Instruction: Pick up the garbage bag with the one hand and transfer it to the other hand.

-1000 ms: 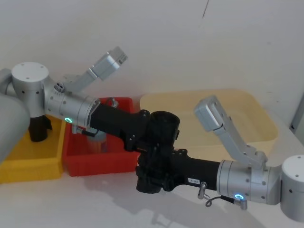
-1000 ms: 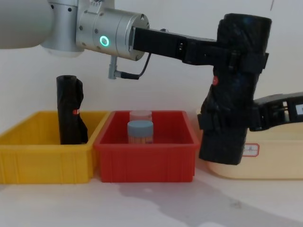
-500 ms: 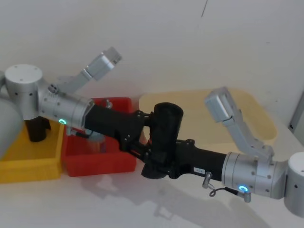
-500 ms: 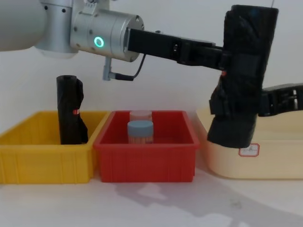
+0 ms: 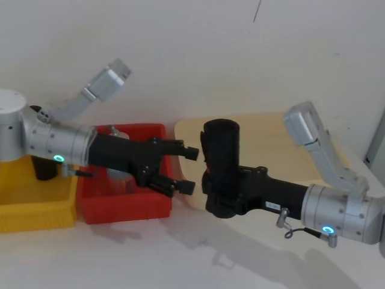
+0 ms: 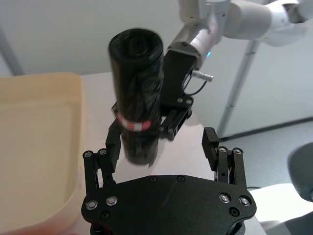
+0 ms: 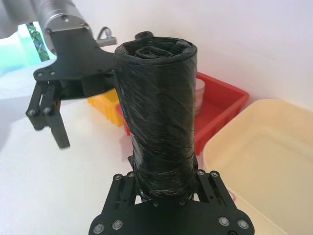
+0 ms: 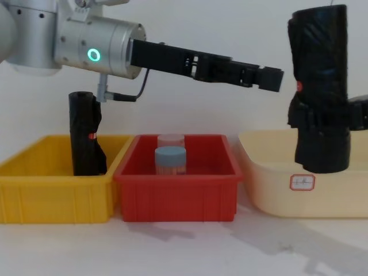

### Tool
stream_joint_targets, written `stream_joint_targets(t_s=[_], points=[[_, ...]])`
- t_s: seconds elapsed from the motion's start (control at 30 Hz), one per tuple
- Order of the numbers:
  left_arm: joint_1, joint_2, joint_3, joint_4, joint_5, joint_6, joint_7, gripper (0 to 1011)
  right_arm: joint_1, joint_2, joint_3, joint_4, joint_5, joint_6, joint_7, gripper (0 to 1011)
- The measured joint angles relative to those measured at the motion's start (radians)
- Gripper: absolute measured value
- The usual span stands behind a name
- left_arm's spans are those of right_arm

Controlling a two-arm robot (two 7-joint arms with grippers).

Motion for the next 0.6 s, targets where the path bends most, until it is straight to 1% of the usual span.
stream_joint_targets(t_s=[0.1,0.27,0.3,0.33,0.47,0.5,0.53,0.57,0.6], points=[[0.016,0.024,-0.01,-0.033,-0.002,0.013,0.04,1000,0.0,0.01,0.008,0.004,0.004,-0.002,0.0,503],[0.04,0.057,-0.025,-0.081,-0.005,0.028,0.1,1000,0.012,0.013,0.013,0.014,0.009,-0.002,-0.004,503],[0.049,0.069,-0.031,-0.098,-0.006,0.034,0.124,1000,0.018,0.012,0.013,0.018,0.01,-0.001,-0.006,503],[0.053,0.074,-0.033,-0.106,-0.006,0.036,0.134,1000,0.018,0.012,0.013,0.018,0.01,-0.001,-0.006,503],[0.075,0.1,-0.049,-0.146,-0.009,0.047,0.191,1000,0.036,0.006,0.012,0.028,0.011,0.002,-0.015,503],[0.084,0.109,-0.054,-0.161,-0.01,0.052,0.212,1000,0.044,0.001,0.01,0.032,0.011,0.003,-0.022,503],[0.084,0.109,-0.054,-0.161,-0.01,0.052,0.212,1000,0.047,0.0,0.01,0.033,0.011,0.004,-0.026,503],[0.092,0.119,-0.06,-0.177,-0.011,0.056,0.238,1000,0.051,-0.004,0.008,0.035,0.01,0.005,-0.031,503],[0.098,0.125,-0.064,-0.187,-0.011,0.059,0.249,1000,0.059,-0.01,0.007,0.038,0.009,0.006,-0.042,503]])
